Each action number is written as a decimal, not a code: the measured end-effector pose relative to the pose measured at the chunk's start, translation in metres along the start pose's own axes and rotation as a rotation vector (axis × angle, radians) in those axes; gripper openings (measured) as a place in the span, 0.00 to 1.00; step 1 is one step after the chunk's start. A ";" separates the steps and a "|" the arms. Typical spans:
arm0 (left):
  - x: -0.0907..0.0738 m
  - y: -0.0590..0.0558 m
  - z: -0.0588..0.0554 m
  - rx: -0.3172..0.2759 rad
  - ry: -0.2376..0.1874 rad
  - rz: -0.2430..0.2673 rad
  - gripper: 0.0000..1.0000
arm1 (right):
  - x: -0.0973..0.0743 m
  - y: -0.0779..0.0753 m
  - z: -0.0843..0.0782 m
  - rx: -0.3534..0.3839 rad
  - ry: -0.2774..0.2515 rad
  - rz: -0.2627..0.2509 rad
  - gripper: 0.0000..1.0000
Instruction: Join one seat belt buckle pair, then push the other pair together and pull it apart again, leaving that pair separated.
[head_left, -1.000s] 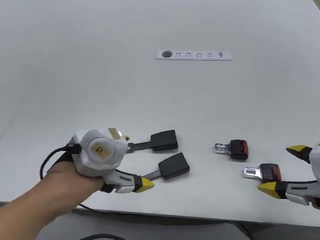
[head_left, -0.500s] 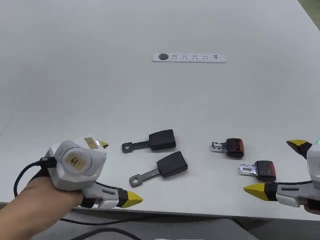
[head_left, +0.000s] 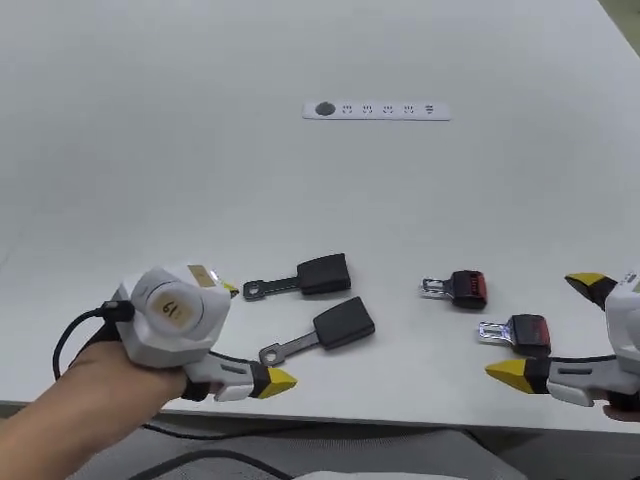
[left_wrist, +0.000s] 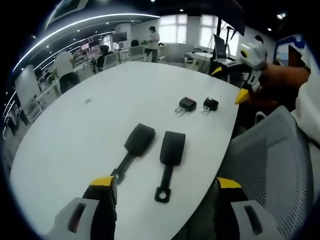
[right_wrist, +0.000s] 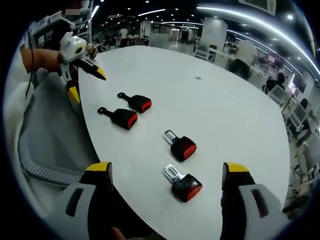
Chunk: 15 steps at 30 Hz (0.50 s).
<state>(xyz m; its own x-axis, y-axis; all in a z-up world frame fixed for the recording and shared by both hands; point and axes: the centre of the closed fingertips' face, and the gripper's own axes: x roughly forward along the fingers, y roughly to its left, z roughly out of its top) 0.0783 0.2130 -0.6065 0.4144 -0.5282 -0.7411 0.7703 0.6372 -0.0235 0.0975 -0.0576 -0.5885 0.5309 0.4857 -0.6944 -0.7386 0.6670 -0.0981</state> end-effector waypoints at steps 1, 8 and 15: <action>0.002 0.001 0.003 0.011 -0.004 0.002 0.79 | 0.001 0.000 -0.001 -0.013 0.004 0.002 0.89; 0.036 -0.005 0.017 0.104 0.040 -0.053 0.62 | 0.015 0.002 -0.013 -0.096 0.053 0.061 0.70; 0.071 -0.012 0.025 0.247 0.081 -0.093 0.52 | 0.035 -0.014 -0.045 -0.171 0.146 0.099 0.53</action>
<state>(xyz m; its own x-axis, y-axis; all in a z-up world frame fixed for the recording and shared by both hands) 0.1101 0.1537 -0.6419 0.3036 -0.5253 -0.7949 0.9023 0.4266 0.0627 0.1077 -0.0754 -0.6435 0.3960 0.4487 -0.8011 -0.8502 0.5088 -0.1353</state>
